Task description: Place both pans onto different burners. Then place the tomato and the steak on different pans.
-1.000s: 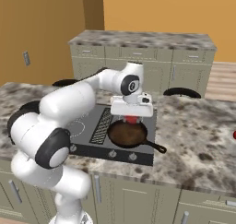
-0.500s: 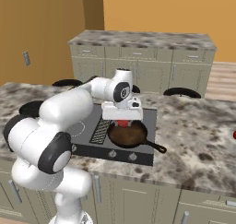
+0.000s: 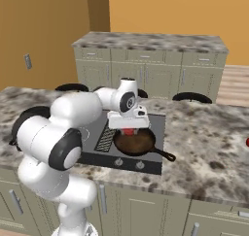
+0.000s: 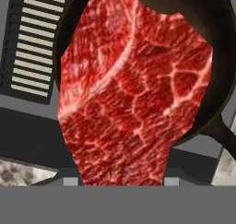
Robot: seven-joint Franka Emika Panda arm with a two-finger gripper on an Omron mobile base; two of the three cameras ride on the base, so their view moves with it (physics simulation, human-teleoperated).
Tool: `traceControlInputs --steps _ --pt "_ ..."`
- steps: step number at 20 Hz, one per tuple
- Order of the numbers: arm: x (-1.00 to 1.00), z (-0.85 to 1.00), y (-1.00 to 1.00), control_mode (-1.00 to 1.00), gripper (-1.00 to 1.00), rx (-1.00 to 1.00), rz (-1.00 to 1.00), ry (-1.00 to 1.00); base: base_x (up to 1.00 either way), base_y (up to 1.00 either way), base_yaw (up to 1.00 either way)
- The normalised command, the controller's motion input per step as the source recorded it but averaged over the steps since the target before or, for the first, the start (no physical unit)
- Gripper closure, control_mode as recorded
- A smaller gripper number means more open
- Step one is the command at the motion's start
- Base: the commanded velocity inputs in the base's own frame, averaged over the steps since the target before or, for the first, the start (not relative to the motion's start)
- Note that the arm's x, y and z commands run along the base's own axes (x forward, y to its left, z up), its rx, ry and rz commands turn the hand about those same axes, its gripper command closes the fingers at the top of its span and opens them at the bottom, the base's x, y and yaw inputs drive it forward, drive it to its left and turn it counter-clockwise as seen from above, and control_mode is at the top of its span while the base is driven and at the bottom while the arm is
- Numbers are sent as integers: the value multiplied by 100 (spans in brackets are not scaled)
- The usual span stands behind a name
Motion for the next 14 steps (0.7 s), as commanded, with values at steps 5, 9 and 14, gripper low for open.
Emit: traceControlInputs --steps 5,9,14 --pt "26 -27 0 -100 100 1 2 0 0 0 0" --pt "24 -28 0 -100 100 2 2 -1 0 0 0" --pt "15 -30 -1 -100 100 1 3 -1 0 0 0"
